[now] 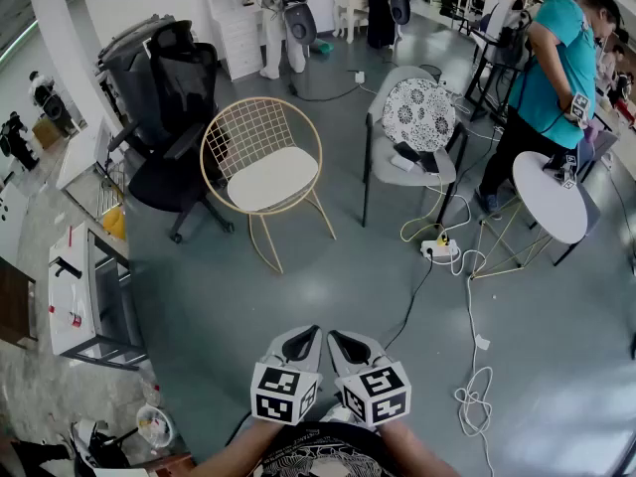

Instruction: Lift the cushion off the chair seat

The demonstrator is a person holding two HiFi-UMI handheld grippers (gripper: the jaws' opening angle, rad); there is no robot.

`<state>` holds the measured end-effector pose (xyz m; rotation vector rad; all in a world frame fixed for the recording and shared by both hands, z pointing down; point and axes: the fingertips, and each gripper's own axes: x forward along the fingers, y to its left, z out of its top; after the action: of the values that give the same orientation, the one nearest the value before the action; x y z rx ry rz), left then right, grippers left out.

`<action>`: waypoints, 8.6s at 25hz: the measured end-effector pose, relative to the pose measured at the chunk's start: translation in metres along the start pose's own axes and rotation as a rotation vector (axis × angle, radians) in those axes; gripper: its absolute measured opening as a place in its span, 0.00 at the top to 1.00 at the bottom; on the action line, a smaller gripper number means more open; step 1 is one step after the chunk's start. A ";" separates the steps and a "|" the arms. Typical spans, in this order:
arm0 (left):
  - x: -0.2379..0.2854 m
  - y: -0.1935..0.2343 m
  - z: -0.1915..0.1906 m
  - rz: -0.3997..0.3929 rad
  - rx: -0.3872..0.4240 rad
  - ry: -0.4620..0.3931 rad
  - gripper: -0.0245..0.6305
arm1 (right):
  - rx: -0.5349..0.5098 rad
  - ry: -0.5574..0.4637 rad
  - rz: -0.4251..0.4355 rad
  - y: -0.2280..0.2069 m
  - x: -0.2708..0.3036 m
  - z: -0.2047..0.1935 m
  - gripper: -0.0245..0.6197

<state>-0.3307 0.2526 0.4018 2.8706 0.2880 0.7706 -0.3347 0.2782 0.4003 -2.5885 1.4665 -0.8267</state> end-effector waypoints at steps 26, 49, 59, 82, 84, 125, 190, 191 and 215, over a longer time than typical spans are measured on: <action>0.059 0.071 0.019 -0.087 -0.055 0.001 0.98 | 0.043 0.071 -0.095 -0.032 0.079 0.012 0.96; 0.126 0.197 0.085 -0.224 -0.065 0.026 0.98 | 0.054 0.081 -0.238 -0.050 0.206 0.094 0.96; 0.170 0.215 0.101 -0.171 -0.052 0.045 0.98 | 0.073 0.065 -0.184 -0.094 0.240 0.113 0.96; 0.324 0.197 0.195 0.157 -0.123 0.066 0.98 | 0.049 0.125 0.158 -0.278 0.285 0.202 0.96; 0.330 0.199 0.195 0.182 -0.118 0.068 0.98 | 0.061 0.131 0.170 -0.288 0.290 0.201 0.96; 0.386 0.412 0.173 0.155 -0.551 -0.069 0.97 | -0.242 0.516 0.311 -0.231 0.498 0.214 0.96; 0.461 0.469 0.013 0.219 -1.440 -0.846 0.92 | -0.497 0.873 0.684 -0.303 0.523 0.091 0.96; 0.459 0.468 0.019 0.212 -1.436 -0.854 0.92 | -0.491 0.868 0.681 -0.303 0.523 0.093 0.96; 0.384 0.456 0.152 0.136 -1.440 -0.908 0.92 | -0.408 0.625 0.598 -0.274 0.516 0.201 0.96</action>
<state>0.1384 -0.1188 0.5457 1.5456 -0.4236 -0.3352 0.1847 -0.0320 0.5285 -1.9352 2.6296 -1.4134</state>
